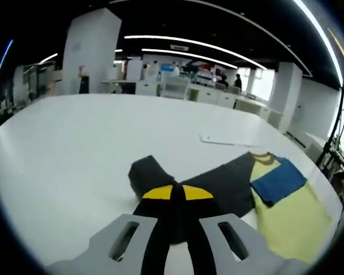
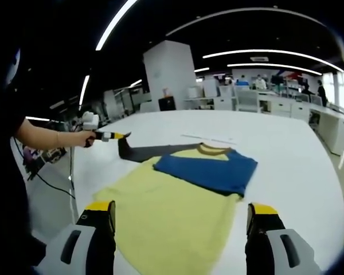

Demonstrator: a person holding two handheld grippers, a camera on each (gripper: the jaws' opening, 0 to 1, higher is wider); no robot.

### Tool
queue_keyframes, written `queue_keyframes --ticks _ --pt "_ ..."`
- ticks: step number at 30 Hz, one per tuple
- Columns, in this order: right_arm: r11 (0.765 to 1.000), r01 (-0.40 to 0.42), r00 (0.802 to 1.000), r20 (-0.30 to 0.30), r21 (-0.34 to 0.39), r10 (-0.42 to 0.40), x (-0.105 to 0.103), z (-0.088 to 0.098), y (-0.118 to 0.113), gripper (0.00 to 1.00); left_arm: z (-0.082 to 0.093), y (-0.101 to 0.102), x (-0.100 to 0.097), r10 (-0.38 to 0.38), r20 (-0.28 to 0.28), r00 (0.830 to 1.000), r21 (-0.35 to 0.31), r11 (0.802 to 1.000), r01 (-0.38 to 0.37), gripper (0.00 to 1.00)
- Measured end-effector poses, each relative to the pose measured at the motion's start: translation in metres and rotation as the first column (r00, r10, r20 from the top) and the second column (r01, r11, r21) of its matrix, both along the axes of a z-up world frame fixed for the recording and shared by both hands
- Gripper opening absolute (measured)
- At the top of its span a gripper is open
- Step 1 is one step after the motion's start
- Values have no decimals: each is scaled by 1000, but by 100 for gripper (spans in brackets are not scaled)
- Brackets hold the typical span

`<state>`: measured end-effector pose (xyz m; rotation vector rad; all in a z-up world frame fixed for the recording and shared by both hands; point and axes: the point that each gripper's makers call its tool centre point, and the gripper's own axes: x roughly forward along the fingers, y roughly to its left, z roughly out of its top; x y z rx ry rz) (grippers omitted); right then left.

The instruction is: Fold the garment on the visible template until the final outline fits inside the template.

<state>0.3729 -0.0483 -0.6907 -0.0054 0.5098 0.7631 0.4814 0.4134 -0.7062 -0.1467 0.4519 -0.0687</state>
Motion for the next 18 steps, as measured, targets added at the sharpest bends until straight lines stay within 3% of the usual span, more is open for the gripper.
queue_keyframes --ticks 18 --pt "1000 -6 1000 -7 0 6 -6 -4 4 94 11 -50 19 -78 29 997 -24 997 78 1"
